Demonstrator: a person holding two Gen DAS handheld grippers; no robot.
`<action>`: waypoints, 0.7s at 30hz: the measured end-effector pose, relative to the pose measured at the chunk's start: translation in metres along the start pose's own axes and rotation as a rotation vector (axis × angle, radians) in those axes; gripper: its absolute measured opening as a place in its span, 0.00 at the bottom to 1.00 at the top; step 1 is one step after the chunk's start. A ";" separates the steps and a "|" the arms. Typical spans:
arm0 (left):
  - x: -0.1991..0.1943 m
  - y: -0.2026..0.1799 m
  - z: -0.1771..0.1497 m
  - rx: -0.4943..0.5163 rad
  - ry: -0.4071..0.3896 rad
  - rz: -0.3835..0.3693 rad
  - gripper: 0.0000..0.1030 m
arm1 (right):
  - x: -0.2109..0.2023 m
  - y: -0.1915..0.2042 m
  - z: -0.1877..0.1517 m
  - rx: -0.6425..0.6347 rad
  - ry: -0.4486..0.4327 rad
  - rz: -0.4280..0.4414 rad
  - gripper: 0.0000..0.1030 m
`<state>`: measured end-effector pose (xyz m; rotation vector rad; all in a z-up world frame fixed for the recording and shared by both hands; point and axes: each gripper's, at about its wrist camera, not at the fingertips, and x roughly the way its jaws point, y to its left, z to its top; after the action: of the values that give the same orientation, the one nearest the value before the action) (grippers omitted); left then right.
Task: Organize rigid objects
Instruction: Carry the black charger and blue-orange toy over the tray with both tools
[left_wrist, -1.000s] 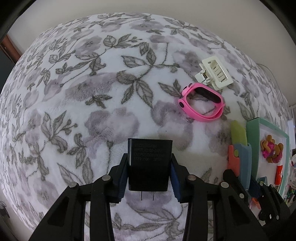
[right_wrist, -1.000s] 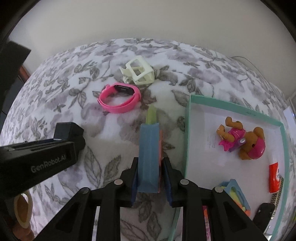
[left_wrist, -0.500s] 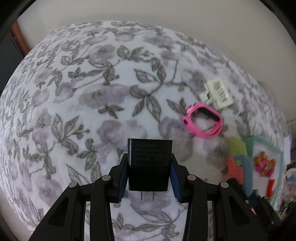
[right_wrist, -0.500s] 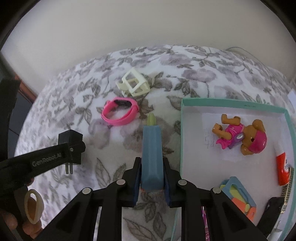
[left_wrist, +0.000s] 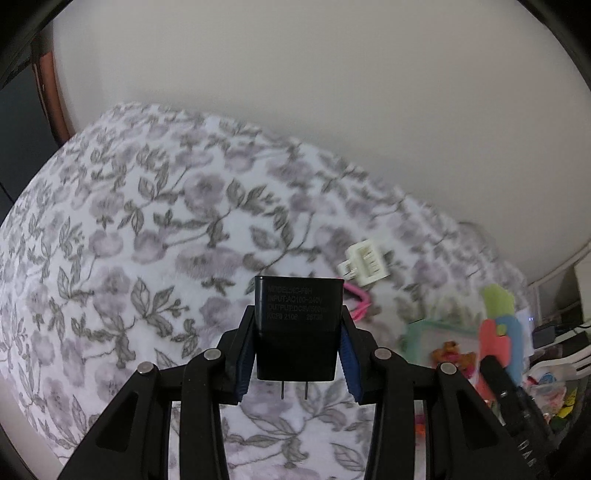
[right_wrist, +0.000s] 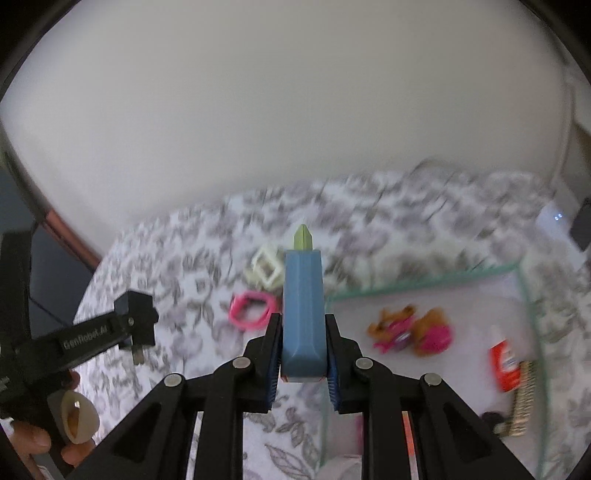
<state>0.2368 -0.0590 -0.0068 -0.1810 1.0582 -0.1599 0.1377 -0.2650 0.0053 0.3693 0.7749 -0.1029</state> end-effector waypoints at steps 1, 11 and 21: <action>-0.006 -0.004 0.000 0.007 -0.012 -0.009 0.41 | -0.010 -0.005 0.004 0.004 -0.025 -0.012 0.22; -0.040 -0.076 -0.014 0.149 -0.073 -0.088 0.41 | -0.056 -0.080 0.015 0.092 -0.083 -0.218 0.22; 0.000 -0.147 -0.052 0.311 0.058 -0.104 0.41 | -0.025 -0.134 -0.005 0.128 0.082 -0.309 0.22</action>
<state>0.1849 -0.2059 0.0014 0.0503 1.0677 -0.4229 0.0864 -0.3895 -0.0185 0.3744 0.9052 -0.4313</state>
